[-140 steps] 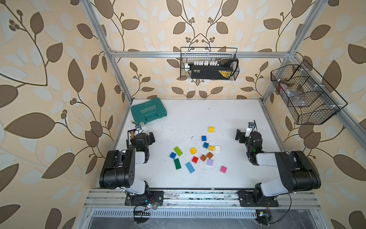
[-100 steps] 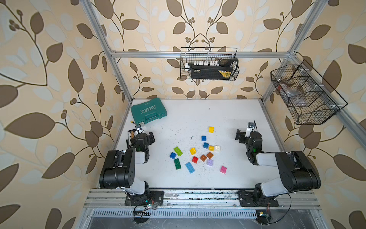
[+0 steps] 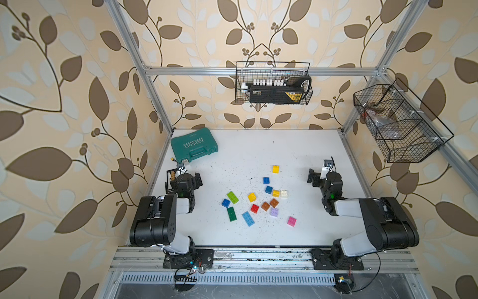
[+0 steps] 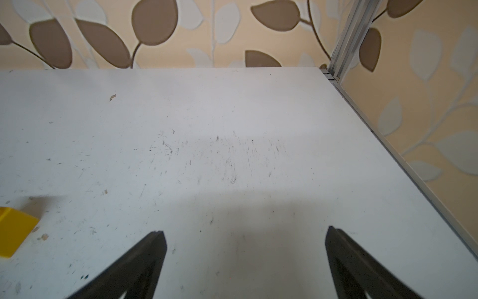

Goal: Assemble the number 1 with lego
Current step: Move the lego brick at the center of the board.

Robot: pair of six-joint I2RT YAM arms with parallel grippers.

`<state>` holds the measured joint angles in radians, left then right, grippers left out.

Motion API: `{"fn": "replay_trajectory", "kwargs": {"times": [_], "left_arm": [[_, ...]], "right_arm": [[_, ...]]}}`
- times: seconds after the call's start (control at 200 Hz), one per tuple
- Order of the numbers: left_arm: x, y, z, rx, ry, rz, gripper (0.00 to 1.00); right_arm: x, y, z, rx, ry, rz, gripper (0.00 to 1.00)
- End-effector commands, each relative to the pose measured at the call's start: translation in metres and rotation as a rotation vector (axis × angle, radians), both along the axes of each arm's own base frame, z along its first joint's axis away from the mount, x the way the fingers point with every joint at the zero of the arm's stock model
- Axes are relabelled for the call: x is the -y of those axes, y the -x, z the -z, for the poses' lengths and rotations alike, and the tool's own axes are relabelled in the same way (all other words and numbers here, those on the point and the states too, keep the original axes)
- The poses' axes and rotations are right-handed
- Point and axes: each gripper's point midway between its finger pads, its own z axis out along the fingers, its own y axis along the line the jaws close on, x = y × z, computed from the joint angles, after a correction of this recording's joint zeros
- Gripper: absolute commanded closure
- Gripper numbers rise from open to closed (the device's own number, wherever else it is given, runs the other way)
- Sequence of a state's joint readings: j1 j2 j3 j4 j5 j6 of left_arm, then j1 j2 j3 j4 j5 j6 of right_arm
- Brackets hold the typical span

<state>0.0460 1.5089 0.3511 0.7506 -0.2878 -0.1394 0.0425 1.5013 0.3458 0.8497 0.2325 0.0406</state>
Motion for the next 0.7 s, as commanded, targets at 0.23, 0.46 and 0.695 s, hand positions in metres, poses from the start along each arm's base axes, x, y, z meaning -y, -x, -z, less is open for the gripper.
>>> {"fn": "replay_trajectory", "kwargs": {"times": [0.23,0.46,0.695], "left_arm": [[0.025,0.009,-0.056,0.034,-0.203,-0.044,0.01],[0.01,0.031,-0.113,-0.319,0.052,-0.394,0.01],[0.014,0.092,-0.159,-0.541,0.106,-0.467,0.01]], "right_arm": [[-0.005,0.02,-0.048,0.028,0.081,0.099,0.01],[-0.032,0.046,-0.128,-0.09,-0.259,0.051,0.01],[-0.08,0.077,-0.113,-0.472,-0.664,-0.124,0.03]]}}
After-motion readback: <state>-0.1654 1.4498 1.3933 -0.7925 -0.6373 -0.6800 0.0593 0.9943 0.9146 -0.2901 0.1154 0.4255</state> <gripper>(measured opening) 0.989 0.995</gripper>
